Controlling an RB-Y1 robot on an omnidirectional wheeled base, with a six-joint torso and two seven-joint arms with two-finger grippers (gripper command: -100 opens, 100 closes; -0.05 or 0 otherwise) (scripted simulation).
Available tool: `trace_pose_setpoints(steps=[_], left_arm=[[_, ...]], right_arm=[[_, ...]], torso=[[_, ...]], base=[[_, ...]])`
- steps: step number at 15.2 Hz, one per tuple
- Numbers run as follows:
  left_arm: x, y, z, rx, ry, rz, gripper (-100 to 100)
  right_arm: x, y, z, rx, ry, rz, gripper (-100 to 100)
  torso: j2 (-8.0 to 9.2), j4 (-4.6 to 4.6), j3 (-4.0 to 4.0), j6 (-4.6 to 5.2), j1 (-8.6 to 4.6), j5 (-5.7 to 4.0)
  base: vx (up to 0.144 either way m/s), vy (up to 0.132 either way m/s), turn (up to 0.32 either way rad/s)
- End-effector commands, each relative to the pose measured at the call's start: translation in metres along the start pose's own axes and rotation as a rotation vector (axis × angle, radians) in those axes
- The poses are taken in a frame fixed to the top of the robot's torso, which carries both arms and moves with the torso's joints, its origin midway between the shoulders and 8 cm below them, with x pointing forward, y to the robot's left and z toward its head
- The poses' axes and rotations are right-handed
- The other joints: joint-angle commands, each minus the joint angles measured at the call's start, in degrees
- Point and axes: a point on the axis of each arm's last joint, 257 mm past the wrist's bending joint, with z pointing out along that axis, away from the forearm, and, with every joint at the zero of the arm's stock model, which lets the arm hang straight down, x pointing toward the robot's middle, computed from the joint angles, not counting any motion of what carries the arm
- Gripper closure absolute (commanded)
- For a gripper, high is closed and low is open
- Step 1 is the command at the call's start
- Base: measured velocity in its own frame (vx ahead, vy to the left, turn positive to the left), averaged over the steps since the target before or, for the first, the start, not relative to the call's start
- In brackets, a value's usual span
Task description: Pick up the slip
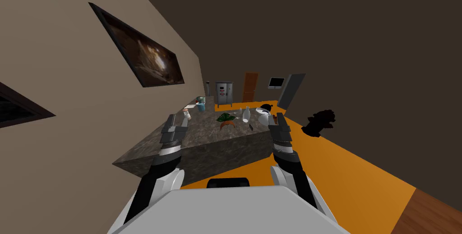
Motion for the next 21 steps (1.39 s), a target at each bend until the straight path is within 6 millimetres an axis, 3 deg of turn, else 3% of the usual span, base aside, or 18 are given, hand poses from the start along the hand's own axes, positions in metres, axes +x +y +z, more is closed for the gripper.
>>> trace_pose_setpoints(steps=[1, 8, 14, 15, 21], left_arm=[[0.003, 0.005, 0.000, -0.015, 0.033, 0.013, -100], [0.006, 0.045, -0.005, -0.114, 0.108, 0.047, -100], [-0.002, 0.097, -0.015, -0.242, 0.136, 0.073, -100], [-0.002, 0.097, -0.015, -0.242, 0.136, 0.073, -100], [-0.017, 0.155, -0.031, -0.387, 0.128, 0.089, -100]], right_arm=[[0.000, 0.000, 0.000, 0.000, 0.000, 0.000, 0], [0.000, 0.000, 0.000, 0.000, 0.000, 0.000, 0], [0.000, 0.000, 0.000, 0.000, 0.000, 0.000, 0], [0.000, 0.000, 0.000, 0.000, 0.000, 0.000, 0], [0.000, 0.000, 0.000, 0.000, 0.000, 0.000, 0]], torso=[[0.00, 0.00, 0.00, 0.00, 0.00, 0.00], [-0.11, -0.02, -0.06, 0.00, -0.39, -0.08], [-0.22, -0.05, -0.12, 0.01, -0.60, -0.12], [-0.23, -0.05, -0.14, 0.01, -0.64, -0.14], [-0.25, -0.05, -0.14, 0.01, -0.65, -0.14]], base=[[0.006, -0.016, 0.003], [0.019, -0.076, 0.016], [0.035, -0.133, 0.021], [0.036, -0.122, 0.021], [0.043, -0.132, 0.023]])
